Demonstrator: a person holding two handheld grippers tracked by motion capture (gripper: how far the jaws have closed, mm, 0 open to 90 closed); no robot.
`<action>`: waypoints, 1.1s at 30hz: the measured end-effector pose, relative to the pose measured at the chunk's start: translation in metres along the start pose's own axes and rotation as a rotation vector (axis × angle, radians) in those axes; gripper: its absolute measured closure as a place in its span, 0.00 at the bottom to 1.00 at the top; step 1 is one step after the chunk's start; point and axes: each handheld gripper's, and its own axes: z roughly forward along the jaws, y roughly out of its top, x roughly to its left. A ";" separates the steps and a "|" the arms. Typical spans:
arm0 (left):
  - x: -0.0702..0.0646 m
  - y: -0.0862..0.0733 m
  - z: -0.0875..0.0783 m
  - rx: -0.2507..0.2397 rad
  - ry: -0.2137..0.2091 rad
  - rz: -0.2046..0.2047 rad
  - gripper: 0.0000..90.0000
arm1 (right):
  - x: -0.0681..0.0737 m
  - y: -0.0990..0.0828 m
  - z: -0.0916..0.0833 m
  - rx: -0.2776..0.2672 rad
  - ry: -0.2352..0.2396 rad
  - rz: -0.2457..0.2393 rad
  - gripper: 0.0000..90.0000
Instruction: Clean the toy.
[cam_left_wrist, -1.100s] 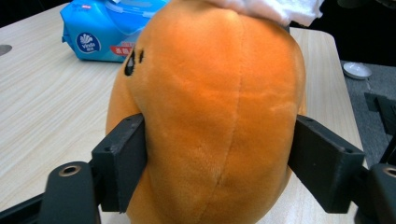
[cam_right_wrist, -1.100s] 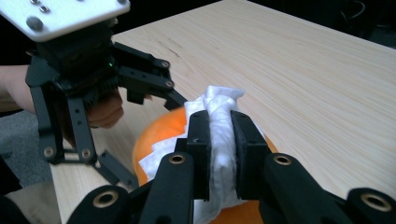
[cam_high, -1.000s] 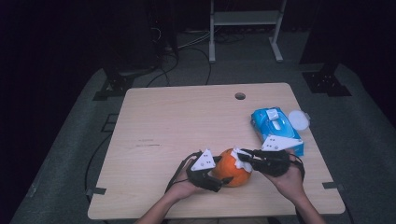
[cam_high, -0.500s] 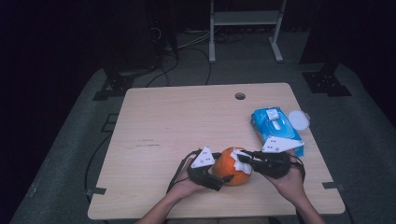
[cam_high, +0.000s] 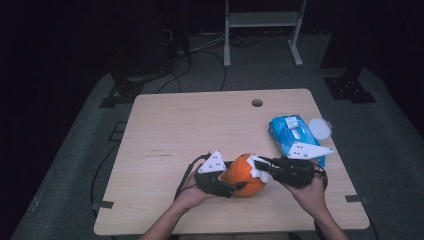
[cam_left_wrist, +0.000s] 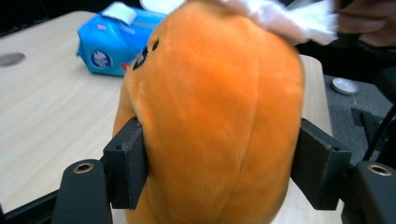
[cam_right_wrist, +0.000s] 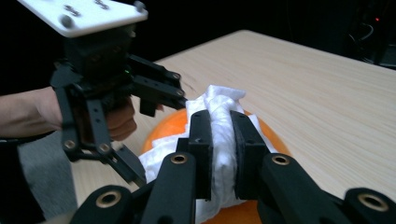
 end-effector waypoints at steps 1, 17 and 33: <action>0.001 0.001 -0.002 0.009 -0.001 -0.001 0.33 | -0.002 -0.002 0.001 0.001 -0.001 0.017 0.88; 0.015 -0.020 0.014 0.006 -0.011 -0.051 0.13 | -0.002 -0.020 0.027 0.105 -0.003 0.041 0.88; 0.022 -0.021 0.006 -0.021 -0.051 -0.038 0.31 | -0.022 -0.026 0.012 0.060 -0.035 0.127 0.88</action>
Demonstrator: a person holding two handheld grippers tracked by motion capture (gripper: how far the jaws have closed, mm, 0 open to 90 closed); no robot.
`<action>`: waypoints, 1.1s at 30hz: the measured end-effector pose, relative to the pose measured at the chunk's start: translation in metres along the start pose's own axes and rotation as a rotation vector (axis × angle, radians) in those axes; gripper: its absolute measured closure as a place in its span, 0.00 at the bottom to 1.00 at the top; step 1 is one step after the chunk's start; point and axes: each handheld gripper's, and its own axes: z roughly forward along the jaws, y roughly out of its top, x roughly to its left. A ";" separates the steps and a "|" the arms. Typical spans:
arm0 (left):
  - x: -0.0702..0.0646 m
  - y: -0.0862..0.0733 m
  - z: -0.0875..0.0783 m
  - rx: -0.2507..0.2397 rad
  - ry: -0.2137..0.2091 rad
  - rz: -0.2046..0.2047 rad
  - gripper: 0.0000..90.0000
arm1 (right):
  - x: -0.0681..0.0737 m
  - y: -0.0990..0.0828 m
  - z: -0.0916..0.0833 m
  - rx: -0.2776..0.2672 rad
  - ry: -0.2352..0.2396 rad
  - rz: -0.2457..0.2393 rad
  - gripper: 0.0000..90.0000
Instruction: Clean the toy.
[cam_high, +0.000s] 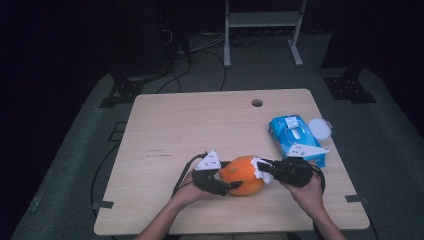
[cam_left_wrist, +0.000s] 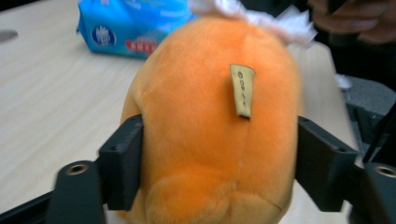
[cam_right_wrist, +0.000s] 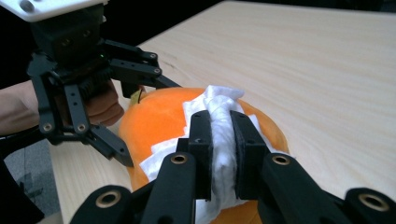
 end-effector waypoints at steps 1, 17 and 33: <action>-0.001 0.004 -0.005 -0.011 -0.009 -0.009 0.31 | 0.000 0.001 -0.001 -0.010 0.009 0.002 0.88; -0.002 -0.001 0.004 0.034 0.030 0.027 0.18 | 0.027 0.003 0.020 0.039 0.036 -0.085 0.88; 0.020 -0.028 0.010 -0.027 -0.042 -0.016 0.03 | 0.003 -0.007 0.017 0.055 0.020 -0.027 0.88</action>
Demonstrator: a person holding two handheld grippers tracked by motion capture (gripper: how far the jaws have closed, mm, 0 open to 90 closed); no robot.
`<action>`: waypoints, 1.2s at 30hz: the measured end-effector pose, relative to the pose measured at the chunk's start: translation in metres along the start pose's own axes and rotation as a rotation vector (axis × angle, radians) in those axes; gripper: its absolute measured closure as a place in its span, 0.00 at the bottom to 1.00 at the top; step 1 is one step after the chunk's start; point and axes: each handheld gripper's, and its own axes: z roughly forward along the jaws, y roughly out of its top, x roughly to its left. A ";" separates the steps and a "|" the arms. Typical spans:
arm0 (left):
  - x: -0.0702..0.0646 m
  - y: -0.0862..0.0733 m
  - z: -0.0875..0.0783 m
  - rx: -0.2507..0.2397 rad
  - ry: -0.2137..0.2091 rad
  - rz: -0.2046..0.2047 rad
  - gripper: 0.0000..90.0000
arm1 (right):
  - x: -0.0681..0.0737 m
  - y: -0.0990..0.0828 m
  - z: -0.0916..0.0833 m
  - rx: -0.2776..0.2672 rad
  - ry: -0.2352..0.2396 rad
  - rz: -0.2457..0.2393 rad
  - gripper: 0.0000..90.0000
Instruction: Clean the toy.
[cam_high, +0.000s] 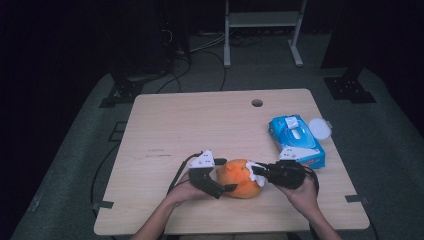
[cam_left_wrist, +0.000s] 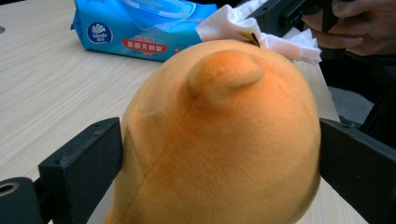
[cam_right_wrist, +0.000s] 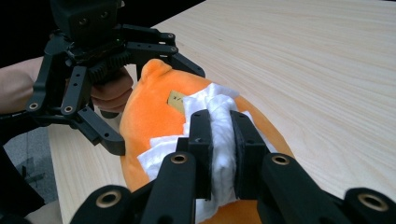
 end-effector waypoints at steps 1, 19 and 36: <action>0.000 -0.001 0.001 -0.004 -0.001 -0.003 0.03 | 0.000 -0.001 0.000 0.001 -0.001 0.002 0.88; -0.002 0.002 -0.005 0.027 -0.023 0.006 0.08 | -0.016 -0.007 -0.005 -0.010 -0.014 0.067 0.88; -0.011 0.003 0.009 0.067 -0.001 0.014 0.20 | 0.028 0.016 -0.004 -0.032 -0.031 -0.106 0.89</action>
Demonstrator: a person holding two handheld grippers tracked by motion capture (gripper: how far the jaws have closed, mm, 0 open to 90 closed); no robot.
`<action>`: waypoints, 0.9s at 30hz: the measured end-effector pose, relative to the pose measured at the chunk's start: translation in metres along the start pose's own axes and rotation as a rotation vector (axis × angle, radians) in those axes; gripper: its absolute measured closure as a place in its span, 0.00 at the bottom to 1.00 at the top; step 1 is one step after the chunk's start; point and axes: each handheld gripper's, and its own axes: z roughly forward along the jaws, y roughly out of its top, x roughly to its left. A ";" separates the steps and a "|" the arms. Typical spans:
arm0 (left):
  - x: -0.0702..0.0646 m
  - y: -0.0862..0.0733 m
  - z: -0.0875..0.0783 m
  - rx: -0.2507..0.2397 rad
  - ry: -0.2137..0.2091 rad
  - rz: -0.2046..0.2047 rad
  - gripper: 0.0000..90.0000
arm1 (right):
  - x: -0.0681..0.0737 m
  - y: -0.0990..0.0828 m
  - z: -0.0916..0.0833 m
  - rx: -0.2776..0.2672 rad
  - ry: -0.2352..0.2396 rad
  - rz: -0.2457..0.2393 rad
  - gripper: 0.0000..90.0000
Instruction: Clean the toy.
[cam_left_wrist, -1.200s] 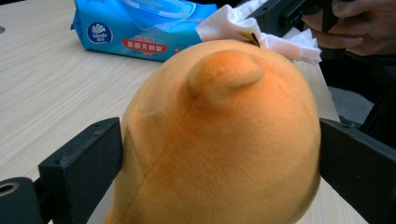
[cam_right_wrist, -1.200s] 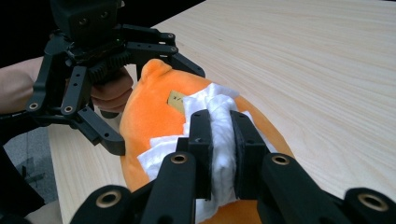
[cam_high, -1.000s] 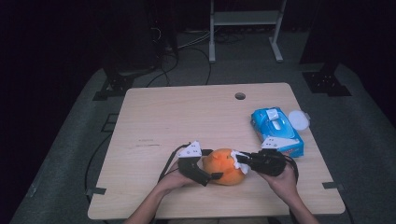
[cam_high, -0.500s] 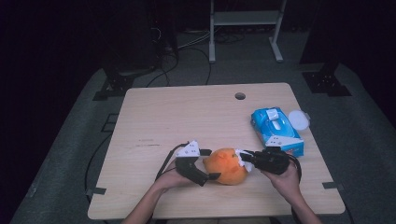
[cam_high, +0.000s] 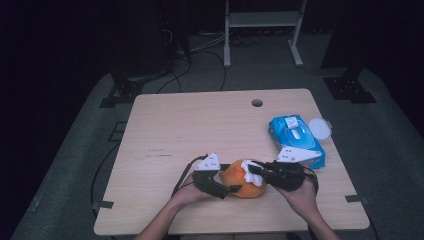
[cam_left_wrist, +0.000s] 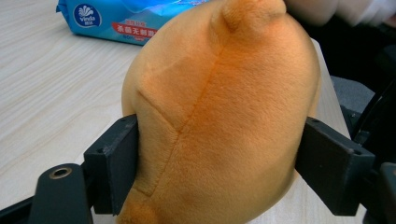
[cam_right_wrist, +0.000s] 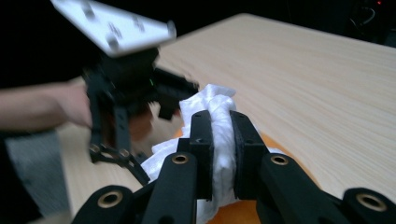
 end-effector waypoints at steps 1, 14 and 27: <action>0.000 0.000 0.000 0.002 0.001 0.006 0.17 | -0.001 -0.002 0.003 0.011 -0.002 -0.002 0.89; -0.002 0.001 0.007 -0.019 0.004 -0.008 0.22 | -0.022 -0.012 -0.009 -0.020 0.006 0.092 0.89; -0.008 0.027 -0.021 0.029 0.056 -0.057 0.29 | -0.039 -0.020 -0.007 -0.070 0.054 0.246 0.89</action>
